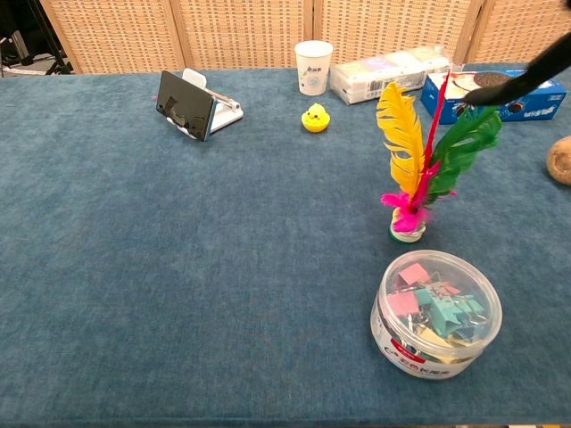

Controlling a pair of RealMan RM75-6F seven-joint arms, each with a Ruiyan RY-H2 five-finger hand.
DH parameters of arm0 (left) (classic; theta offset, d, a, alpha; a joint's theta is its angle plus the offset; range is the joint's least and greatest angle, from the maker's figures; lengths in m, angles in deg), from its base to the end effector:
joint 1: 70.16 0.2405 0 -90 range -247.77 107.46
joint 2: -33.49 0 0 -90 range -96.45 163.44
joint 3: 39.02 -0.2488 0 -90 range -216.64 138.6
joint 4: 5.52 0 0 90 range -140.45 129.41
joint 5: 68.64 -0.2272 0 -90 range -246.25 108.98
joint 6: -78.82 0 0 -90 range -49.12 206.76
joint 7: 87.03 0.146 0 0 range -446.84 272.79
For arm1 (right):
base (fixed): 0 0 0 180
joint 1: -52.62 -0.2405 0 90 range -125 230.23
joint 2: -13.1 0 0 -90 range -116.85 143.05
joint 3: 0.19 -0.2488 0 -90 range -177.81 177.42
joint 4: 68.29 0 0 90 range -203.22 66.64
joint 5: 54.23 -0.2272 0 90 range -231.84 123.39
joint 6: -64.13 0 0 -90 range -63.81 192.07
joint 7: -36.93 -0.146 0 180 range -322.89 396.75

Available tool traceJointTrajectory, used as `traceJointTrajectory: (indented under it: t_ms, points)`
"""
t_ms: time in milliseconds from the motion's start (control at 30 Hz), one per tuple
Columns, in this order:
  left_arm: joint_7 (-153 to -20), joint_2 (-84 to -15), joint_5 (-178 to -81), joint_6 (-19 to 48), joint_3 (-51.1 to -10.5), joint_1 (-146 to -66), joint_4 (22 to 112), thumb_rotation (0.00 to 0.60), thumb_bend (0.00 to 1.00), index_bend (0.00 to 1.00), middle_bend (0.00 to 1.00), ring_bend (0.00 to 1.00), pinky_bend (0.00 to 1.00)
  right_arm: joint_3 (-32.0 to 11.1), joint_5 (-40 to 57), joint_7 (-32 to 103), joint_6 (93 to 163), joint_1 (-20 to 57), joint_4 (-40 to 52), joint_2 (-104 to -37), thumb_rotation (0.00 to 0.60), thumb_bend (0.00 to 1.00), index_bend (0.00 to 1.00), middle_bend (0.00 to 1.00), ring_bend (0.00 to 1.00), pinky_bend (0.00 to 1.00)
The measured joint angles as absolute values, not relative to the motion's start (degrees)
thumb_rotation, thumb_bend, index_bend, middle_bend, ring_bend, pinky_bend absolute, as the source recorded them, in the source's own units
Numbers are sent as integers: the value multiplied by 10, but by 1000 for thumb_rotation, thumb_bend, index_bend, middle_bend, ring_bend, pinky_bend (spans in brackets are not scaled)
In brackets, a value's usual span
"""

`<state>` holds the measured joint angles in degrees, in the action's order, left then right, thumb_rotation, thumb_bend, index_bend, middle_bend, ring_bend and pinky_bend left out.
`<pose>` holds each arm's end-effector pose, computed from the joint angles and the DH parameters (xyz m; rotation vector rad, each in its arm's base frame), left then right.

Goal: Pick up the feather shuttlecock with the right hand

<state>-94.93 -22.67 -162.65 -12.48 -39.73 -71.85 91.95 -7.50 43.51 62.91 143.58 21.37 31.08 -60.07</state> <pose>-0.2936 0.1516 0.1724 -1.4187 -0.9244 -1.0334 -0.1209 -0.2752 0.0775 1.7918 -0.2524 1.2340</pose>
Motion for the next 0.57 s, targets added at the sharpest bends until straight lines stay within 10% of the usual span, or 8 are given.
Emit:
traceJointTrajectory:
  t_ms: [567]
  points:
    - [-931, -232, -1632, -131, -399, -714, 921, 600, 0, 0, 0, 0, 0, -11, 358, 352, 1550, 385, 130, -591, 600, 0, 0, 0, 0, 0]
